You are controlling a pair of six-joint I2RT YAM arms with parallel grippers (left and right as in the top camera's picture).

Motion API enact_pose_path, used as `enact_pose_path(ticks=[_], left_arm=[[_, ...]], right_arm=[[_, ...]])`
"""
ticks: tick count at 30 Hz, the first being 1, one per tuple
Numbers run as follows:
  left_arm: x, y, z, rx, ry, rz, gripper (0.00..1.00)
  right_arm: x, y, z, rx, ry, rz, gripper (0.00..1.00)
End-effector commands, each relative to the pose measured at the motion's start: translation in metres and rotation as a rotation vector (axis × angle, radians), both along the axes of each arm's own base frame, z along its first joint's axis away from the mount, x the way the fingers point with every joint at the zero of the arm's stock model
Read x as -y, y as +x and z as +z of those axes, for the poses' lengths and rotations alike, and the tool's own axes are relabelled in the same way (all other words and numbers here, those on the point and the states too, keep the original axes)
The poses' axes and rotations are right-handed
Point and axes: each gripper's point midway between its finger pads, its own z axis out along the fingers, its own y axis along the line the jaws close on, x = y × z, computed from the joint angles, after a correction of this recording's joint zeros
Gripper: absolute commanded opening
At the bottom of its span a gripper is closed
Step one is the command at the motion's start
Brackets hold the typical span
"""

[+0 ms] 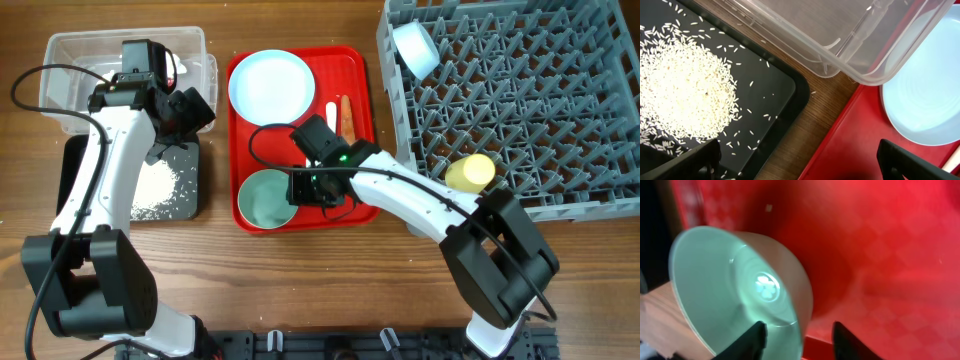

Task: Sort waste into correct bins and load items into the dishwasher rack
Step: 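Grasp green bowl on red tray with right gripper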

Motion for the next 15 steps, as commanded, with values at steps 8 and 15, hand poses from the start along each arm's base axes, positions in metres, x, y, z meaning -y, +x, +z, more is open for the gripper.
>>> enact_pose_path(ticks=[8, 15], left_arm=[[-0.005, 0.003, 0.01, 0.028, 0.015, 0.015, 1.0], [-0.005, 0.003, 0.01, 0.028, 0.015, 0.015, 1.0]], right_arm=[[0.006, 0.006, -0.018, -0.016, -0.043, -0.087, 0.04], [0.08, 0.066, 0.072, 0.264, -0.165, -0.181, 0.04]])
